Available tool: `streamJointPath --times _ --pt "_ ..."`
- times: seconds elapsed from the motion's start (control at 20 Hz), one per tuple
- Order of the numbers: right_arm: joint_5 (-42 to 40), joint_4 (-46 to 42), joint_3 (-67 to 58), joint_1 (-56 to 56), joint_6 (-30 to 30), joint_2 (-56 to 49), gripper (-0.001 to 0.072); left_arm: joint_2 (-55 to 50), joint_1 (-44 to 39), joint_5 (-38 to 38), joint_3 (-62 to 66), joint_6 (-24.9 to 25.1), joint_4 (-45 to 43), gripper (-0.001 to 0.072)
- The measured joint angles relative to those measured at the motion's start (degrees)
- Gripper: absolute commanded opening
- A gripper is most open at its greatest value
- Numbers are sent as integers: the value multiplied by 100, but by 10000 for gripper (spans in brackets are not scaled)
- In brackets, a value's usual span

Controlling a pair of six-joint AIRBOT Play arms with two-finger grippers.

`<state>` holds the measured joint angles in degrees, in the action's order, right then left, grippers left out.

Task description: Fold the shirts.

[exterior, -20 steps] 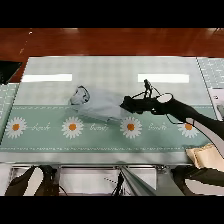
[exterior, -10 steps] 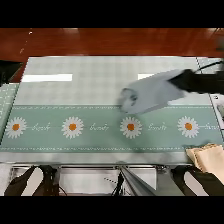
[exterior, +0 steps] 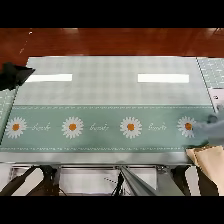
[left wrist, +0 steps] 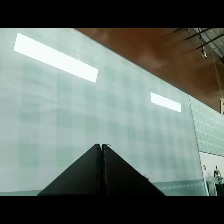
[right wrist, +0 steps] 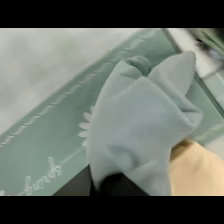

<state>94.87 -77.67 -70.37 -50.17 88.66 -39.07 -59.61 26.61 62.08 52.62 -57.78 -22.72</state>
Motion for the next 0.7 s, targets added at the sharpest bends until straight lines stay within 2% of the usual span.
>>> streamJointPath --times 0.3,0.6,0.65,0.7 --pt "807 -1862 -68 -599 42 70 31 -695 -420 -317 0 273 2 23" --pt "1084 -3488 -74 -684 94 219 33 -986 -538 -1019 61 643 26 22" --pt "1095 -3624 -74 -691 94 232 98 -1003 -542 -1115 96 715 26 23" --pt "1113 -3748 -74 -691 74 243 298 -1014 -546 -1150 140 785 28 22"
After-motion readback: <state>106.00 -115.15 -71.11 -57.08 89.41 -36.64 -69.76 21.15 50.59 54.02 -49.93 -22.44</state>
